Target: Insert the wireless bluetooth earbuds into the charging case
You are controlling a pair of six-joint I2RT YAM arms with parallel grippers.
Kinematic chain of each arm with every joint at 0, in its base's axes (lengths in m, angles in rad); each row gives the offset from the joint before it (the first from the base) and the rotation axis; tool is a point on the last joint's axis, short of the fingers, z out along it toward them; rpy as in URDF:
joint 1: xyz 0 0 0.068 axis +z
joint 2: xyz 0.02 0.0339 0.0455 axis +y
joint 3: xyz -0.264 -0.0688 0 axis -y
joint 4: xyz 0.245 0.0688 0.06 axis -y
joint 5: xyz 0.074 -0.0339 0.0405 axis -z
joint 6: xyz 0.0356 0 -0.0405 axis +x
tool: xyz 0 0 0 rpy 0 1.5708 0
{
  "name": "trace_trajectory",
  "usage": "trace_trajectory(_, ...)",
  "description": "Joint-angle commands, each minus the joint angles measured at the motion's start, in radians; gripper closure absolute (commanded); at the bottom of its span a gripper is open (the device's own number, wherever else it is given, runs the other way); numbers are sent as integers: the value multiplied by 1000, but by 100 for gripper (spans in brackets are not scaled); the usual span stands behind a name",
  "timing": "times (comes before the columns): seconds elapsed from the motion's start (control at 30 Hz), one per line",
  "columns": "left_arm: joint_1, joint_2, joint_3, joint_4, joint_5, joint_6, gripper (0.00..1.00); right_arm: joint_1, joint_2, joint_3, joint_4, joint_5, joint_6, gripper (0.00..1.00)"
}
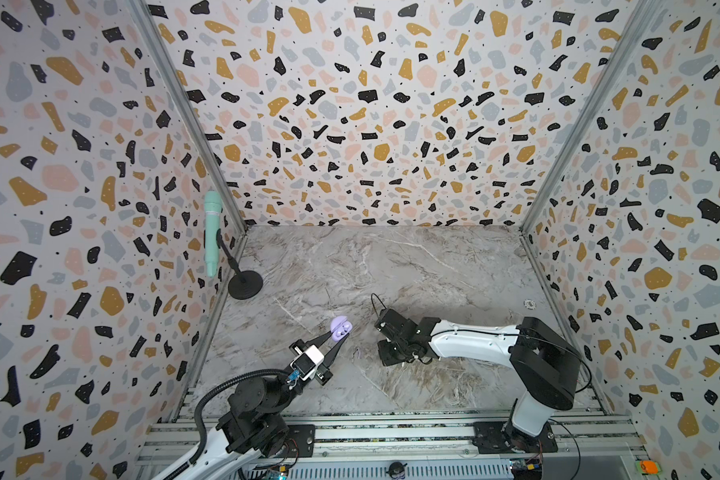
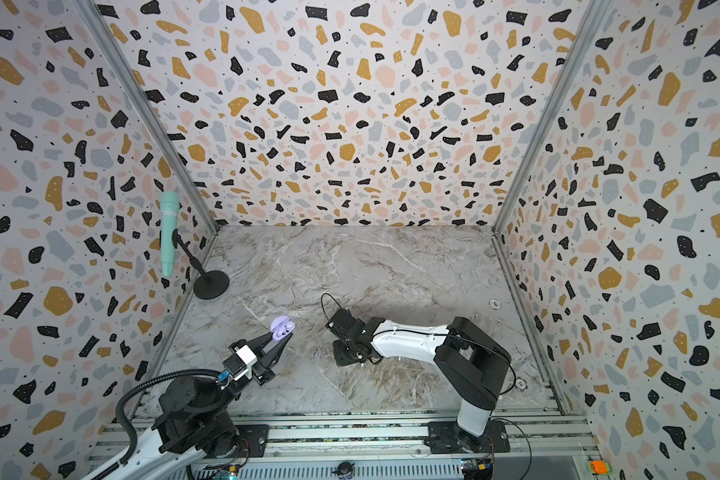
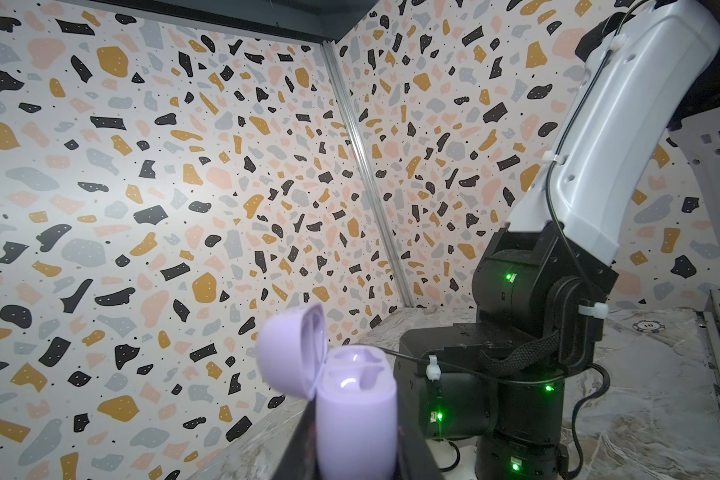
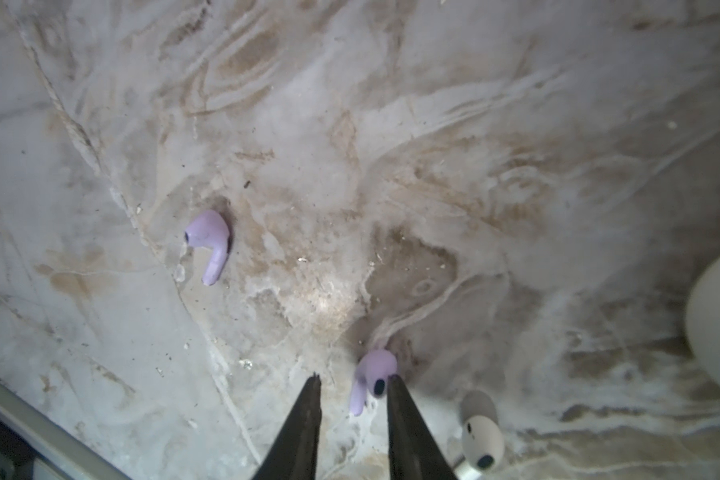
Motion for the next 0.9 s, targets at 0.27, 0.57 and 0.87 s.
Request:
trace_trajectory(0.27, -5, -8, -4, 35, 8, 21, 100, 4, 5, 16, -27, 22, -1, 75)
trace_trajectory(0.57, -5, -9, -3, 30, 8, 25, 100, 3, 11, 11, -23, 18, 1, 78)
trace_trajectory(0.87, -6, -9, -3, 27, 14, 28, 100, 1, 15, 6, -25, 20, 2, 78)
